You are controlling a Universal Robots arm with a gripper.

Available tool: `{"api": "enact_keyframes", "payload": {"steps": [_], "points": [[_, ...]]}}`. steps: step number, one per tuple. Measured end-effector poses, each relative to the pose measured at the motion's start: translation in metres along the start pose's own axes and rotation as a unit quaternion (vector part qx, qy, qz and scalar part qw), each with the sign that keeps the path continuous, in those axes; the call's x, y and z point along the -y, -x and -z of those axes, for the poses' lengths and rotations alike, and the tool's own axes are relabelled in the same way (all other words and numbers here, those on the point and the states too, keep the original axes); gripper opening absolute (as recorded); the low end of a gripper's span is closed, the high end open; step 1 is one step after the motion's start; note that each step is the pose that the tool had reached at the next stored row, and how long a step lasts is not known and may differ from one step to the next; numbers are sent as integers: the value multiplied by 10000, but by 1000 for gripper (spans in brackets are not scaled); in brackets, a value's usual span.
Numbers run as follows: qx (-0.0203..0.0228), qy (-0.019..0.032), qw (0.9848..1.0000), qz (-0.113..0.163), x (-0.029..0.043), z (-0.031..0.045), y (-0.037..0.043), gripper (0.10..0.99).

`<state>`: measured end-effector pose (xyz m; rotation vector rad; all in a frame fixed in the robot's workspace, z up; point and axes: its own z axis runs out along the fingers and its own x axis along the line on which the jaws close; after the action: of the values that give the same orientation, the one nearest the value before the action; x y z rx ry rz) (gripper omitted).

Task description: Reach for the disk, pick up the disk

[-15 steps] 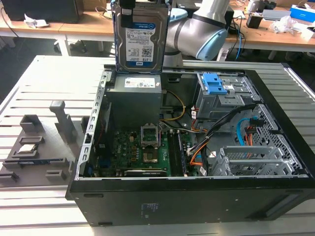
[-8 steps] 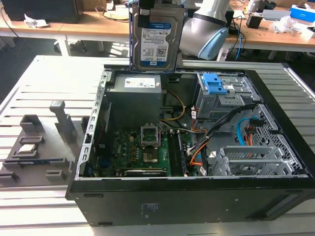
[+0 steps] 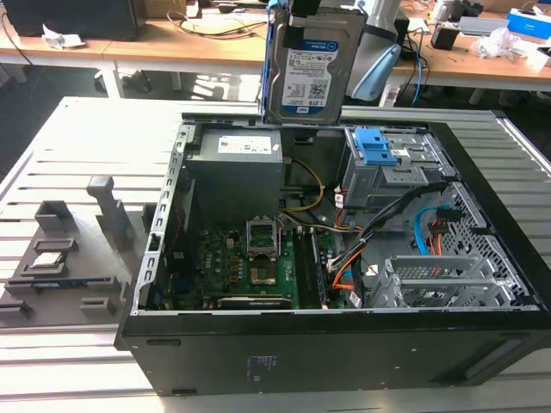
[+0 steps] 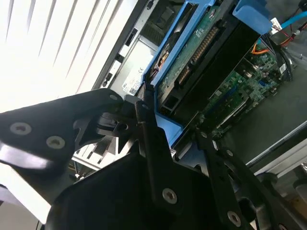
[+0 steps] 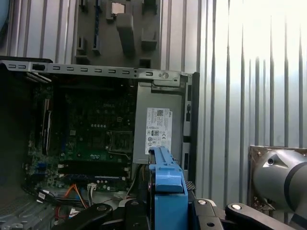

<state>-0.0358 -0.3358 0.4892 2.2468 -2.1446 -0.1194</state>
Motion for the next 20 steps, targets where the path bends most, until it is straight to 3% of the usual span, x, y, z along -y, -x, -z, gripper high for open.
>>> {"api": "enact_keyframes", "payload": {"steps": [4,6,13,20], "points": [[0,6,10000,2,189,14,14,369],[-1,8,10000,3,241,19,16,369],[0,8,10000,2,256,19,16,369],[-1,8,10000,2,246,25,-197,369]]}}
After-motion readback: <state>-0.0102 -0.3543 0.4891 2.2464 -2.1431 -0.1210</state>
